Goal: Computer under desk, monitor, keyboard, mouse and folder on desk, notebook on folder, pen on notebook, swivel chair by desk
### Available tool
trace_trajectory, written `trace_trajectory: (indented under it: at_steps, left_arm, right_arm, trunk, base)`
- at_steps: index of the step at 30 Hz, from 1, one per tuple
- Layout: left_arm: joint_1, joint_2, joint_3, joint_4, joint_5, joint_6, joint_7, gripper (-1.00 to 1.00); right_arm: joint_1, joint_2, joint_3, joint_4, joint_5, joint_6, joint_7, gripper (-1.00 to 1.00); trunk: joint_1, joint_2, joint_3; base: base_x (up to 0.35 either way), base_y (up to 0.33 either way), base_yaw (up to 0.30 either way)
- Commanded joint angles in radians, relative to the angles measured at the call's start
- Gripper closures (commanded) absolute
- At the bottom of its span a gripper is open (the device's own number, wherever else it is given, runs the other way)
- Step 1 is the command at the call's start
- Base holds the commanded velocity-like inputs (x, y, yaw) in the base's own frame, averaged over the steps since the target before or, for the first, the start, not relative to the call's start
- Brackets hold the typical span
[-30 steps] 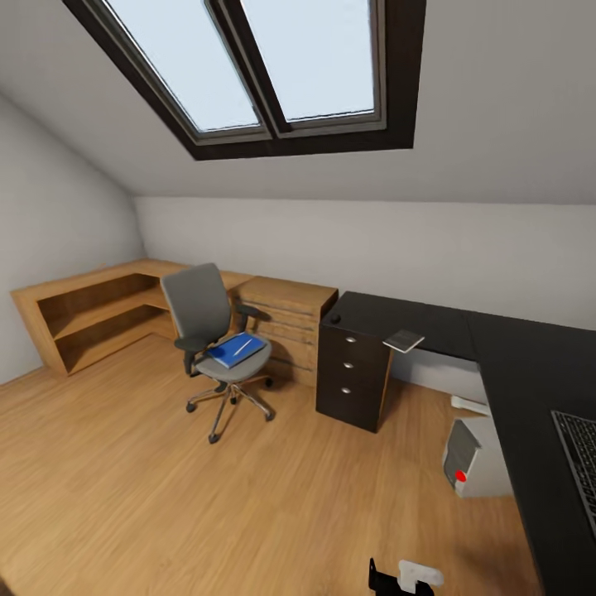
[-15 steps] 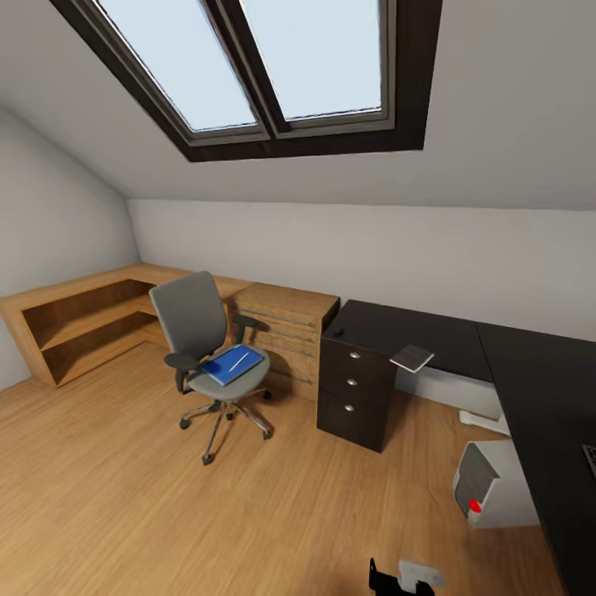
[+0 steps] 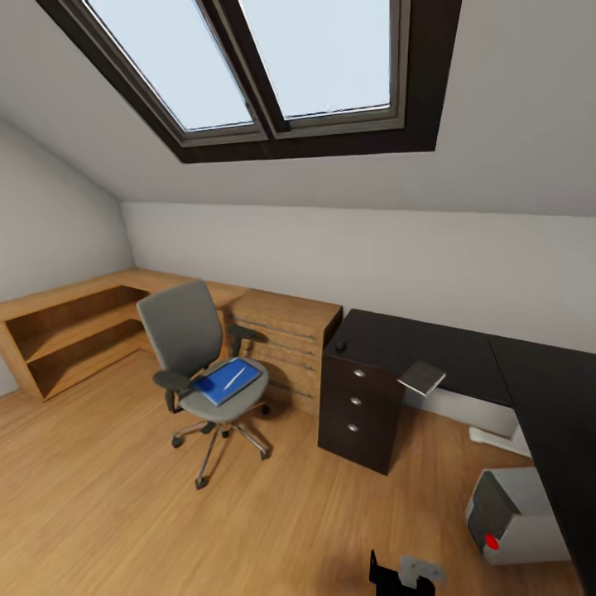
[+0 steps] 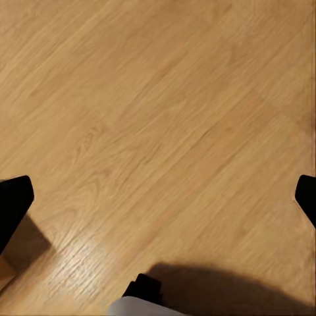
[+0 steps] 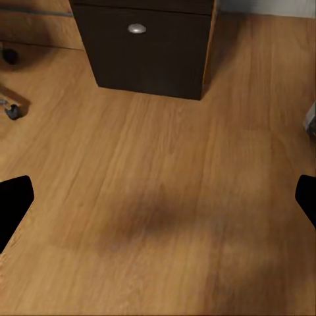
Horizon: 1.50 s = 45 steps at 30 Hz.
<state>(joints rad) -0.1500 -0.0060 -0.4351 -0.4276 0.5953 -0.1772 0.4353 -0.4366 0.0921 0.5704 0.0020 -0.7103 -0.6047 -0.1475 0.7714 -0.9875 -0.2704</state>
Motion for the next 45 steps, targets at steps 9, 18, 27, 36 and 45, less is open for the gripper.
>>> trace_trajectory:
  at_steps: [9, 18, 27, 36, 45]
  left_arm:
    - [-0.078, -0.016, 0.016, -0.629, 0.006, 0.511, 0.020, -1.00]
    - [-0.134, 0.008, 0.138, -0.548, 0.005, 0.574, 0.068, -1.00]
    - [-0.135, -0.006, 0.079, -0.554, 0.005, 0.568, 0.081, -1.00]
    - [-0.135, -0.007, 0.076, -0.547, 0.006, 0.569, 0.080, -1.00]
    - [-0.135, -0.008, 0.049, -0.539, 0.005, 0.568, 0.082, -1.00]
  right_arm:
    - [-0.299, -0.013, 0.038, -0.208, -0.001, 0.459, -0.071, -1.00]
    - [-0.373, -0.036, 0.044, -0.185, 0.000, 0.605, -0.070, -1.00]
    - [-0.373, -0.050, 0.062, -0.180, 0.052, 0.573, -0.070, -1.00]
    - [-0.372, -0.029, 0.065, -0.180, 0.060, 0.481, -0.073, -1.00]
    - [-0.372, -0.029, 0.061, -0.177, 0.065, 0.473, -0.071, -1.00]
  trunk:
    - [-0.034, 0.062, 0.027]
    - [-0.068, 0.125, 0.055]
    - [-0.103, 0.188, 0.083]
    - [-0.137, 0.251, 0.112]
    - [-0.172, 0.314, 0.140]
  base:
    - [0.333, 0.000, 0.000]
    - [0.333, 0.000, 0.000]
    - [0.334, 0.000, 0.000]
    - [0.334, 0.000, 0.039]
    - [0.334, 0.000, 0.123]
